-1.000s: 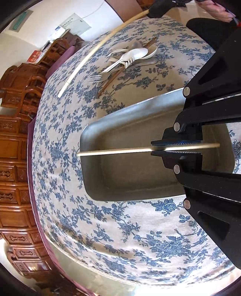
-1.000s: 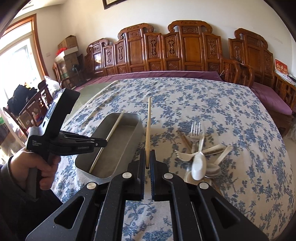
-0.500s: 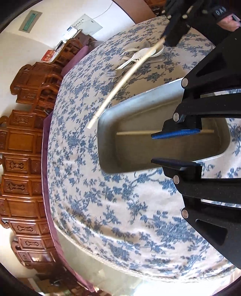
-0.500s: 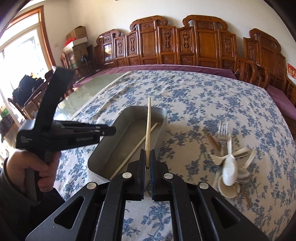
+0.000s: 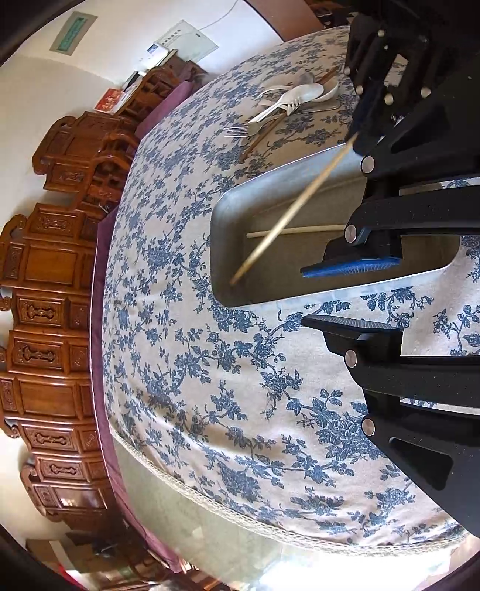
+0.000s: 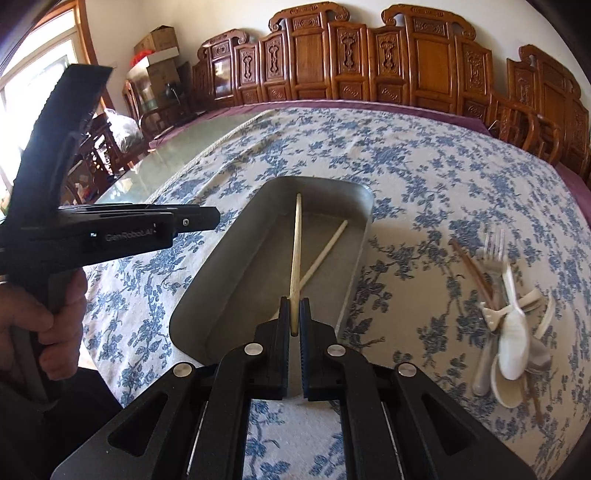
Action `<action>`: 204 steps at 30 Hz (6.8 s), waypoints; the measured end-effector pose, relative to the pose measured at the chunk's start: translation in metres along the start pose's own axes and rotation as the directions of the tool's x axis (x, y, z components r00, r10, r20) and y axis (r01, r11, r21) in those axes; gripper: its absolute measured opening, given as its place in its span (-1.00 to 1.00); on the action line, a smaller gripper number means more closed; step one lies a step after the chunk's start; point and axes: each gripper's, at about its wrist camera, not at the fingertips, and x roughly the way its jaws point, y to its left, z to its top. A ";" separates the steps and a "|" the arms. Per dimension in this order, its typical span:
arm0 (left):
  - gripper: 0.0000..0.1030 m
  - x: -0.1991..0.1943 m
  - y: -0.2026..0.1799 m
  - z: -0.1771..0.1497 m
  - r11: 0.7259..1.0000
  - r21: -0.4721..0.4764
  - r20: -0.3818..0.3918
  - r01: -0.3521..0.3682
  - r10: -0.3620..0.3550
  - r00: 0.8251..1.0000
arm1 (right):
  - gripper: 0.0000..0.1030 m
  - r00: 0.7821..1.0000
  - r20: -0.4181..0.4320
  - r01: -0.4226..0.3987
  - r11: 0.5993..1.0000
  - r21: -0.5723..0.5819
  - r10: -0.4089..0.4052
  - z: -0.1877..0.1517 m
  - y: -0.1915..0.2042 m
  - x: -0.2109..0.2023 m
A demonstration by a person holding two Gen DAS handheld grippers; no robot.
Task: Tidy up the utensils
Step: 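Lower the held chopstick into the grey tray and open the right tool, then grasp a white plastic spoon from the utensil pile with the right tool, then grasp a white plastic fork from the pile with the left tool, then carry the white fork into the grey tray with left tool and release it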
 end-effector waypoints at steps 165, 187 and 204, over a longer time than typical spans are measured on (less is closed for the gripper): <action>-0.98 -0.014 -0.050 -0.006 0.963 0.005 0.045 -0.269 0.269 0.962 | -0.86 0.985 0.172 -0.003 1.000 0.031 -0.003 -0.033 -0.134 -0.057; -0.98 0.027 -0.072 -0.006 0.940 0.093 0.022 -0.328 0.327 0.945 | -0.86 0.980 0.198 -0.030 0.999 0.022 0.025 -0.031 -0.131 -0.065; -0.79 0.018 -0.101 -0.032 0.968 0.153 0.028 -0.200 0.198 0.980 | -0.86 0.981 0.193 -0.025 0.999 -0.019 0.028 -0.033 -0.116 -0.060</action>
